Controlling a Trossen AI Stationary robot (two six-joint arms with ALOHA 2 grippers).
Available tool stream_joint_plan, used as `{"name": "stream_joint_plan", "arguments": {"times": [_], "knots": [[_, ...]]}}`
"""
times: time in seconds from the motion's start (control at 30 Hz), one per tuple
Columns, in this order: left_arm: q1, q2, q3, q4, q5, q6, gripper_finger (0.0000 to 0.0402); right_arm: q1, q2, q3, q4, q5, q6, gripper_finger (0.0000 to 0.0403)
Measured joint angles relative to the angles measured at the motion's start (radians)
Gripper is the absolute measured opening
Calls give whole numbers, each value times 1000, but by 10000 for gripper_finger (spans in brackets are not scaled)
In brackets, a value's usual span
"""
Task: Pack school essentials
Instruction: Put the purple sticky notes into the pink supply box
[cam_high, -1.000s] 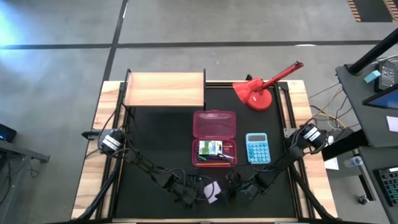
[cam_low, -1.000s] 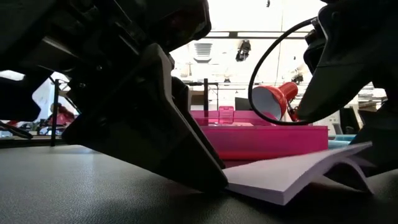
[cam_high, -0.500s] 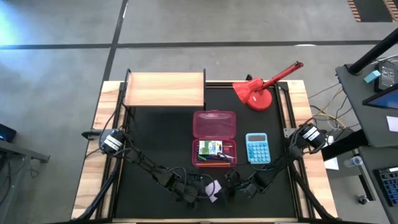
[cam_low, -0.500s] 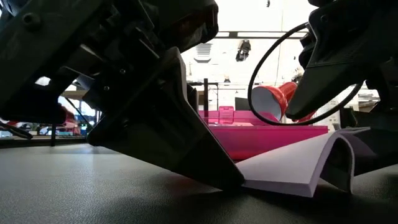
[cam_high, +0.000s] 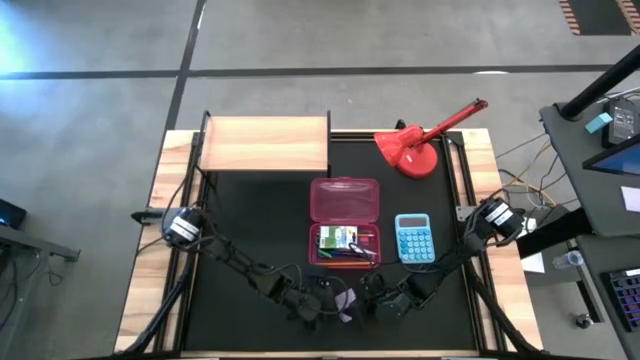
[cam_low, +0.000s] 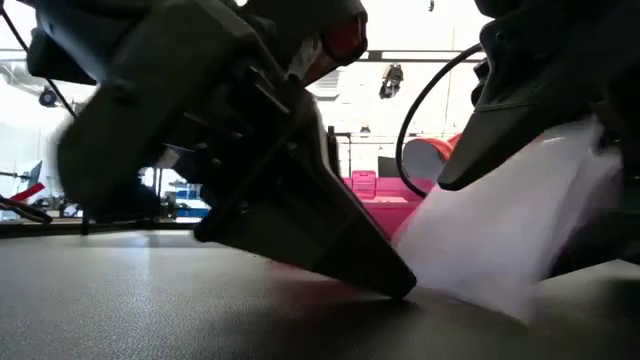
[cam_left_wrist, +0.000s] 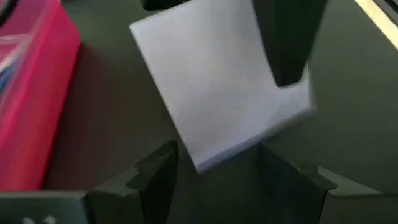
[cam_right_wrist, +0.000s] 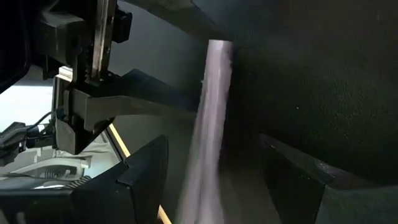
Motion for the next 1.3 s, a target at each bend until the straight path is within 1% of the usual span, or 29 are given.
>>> {"name": "stream_joint_plan", "arguments": {"times": [0.33,0.43,0.57,0.8,0.93,1.0,1.17,1.3], "knots": [[3,0,-1,8,-1,2,208,-7,0,0,1,0,-1,231],[3,0,-2,4,-1,-2,208,-7,0,0,-1,-20,4,224],[3,0,-2,-1,1,-25,208,-8,0,0,-3,-48,5,185],[3,-2,-2,-4,3,-27,208,-8,-6,0,-4,-55,7,76],[3,-2,-3,-5,3,-28,208,-7,-8,0,-5,-59,9,24],[3,-2,-3,-5,3,-28,208,-7,-9,0,-5,-60,11,13],[3,-8,1,-24,1,-31,208,-8,-24,-2,-9,-106,27,9],[2,-66,2,-92,-1,-31,208,-8,-79,-6,-58,-118,5,9]]}}
